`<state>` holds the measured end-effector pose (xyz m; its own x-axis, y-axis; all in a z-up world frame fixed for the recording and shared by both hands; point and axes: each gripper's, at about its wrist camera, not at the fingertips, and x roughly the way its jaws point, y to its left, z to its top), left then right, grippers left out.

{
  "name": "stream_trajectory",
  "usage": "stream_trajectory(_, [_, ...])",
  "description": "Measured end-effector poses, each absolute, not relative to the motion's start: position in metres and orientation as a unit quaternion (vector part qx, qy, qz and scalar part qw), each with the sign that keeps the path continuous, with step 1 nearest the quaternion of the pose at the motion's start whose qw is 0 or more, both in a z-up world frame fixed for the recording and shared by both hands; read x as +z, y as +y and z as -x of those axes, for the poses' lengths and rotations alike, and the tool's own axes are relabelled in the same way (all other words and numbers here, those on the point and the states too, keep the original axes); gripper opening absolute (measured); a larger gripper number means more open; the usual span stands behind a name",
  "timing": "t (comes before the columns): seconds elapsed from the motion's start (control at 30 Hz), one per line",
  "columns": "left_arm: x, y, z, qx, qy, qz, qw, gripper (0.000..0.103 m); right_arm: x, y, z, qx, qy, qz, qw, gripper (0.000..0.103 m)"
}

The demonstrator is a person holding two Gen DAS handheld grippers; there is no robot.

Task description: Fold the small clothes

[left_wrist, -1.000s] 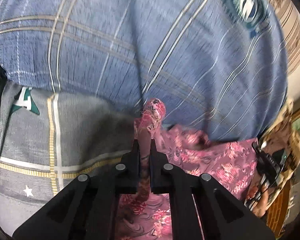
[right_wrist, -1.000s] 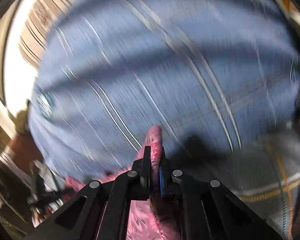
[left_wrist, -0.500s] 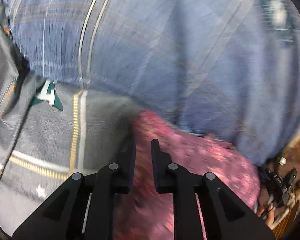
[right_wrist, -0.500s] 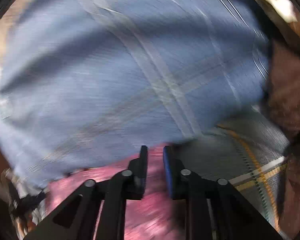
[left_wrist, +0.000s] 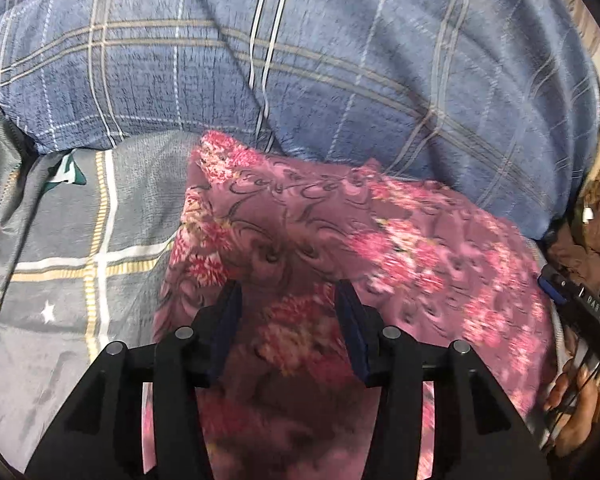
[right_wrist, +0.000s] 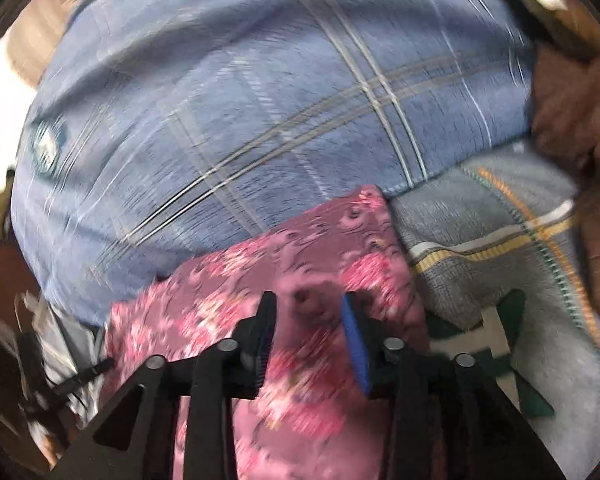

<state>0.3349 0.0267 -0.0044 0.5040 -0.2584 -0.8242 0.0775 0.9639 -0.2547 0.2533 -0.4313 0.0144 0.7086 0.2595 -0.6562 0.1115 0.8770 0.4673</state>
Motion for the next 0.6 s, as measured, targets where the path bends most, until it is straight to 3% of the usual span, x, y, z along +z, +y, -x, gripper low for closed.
stream_trajectory(0.17, [0.01,0.034,-0.314,-0.091,0.476,0.104,0.869,0.051,0.046,-0.381,-0.22,0.082,0.373,-0.163,0.91,0.053])
stream_trajectory(0.6, [-0.008,0.056,-0.282,-0.066,0.459,0.102,0.88,0.056,0.022,-0.214,-0.148,0.179,0.404,0.051,0.896,0.063])
